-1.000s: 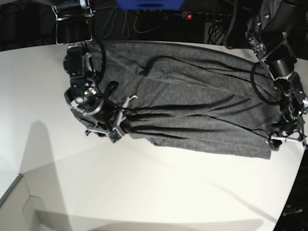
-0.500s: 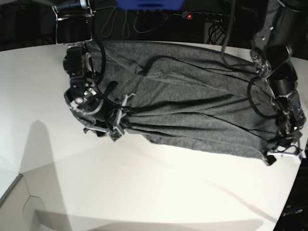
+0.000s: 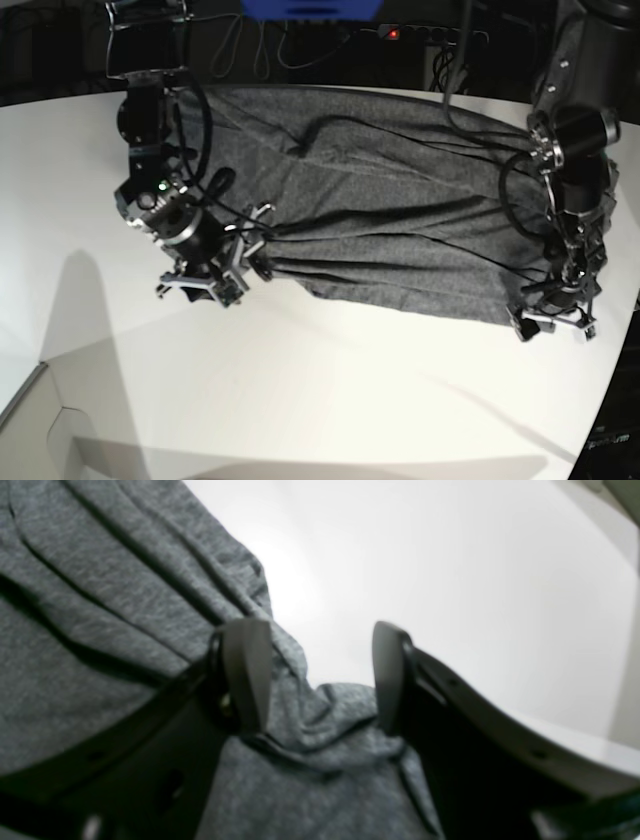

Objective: Layout the t-shirt on the table in an organized manner, then fold the t-shirt properly
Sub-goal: 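Lift the held side edges and fold them inward over the shirt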

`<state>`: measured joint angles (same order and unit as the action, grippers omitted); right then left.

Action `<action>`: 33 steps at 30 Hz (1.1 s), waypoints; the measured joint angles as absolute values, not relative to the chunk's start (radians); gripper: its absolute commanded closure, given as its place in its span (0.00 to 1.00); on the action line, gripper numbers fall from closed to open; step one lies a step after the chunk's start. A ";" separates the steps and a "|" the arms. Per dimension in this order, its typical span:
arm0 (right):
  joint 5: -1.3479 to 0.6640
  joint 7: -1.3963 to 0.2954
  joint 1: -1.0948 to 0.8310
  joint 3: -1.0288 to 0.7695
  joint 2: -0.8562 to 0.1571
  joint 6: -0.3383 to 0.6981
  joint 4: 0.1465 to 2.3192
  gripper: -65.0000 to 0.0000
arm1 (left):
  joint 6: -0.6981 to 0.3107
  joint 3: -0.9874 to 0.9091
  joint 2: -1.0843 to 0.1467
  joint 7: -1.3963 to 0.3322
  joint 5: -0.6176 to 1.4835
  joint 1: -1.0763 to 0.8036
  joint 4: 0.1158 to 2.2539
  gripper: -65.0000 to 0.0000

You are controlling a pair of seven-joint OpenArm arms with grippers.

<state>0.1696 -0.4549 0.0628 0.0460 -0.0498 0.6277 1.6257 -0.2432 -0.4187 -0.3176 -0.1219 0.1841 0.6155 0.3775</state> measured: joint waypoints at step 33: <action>0.165 -0.577 0.024 -0.028 -0.052 0.629 1.653 0.44 | -0.244 -0.425 -0.382 -0.027 0.192 0.547 0.385 0.06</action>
<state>0.1650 -0.5770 0.0238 -0.0277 -0.0525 0.6289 1.6531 -0.2436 -0.4252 -0.3820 -0.0269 0.1917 0.5468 0.3851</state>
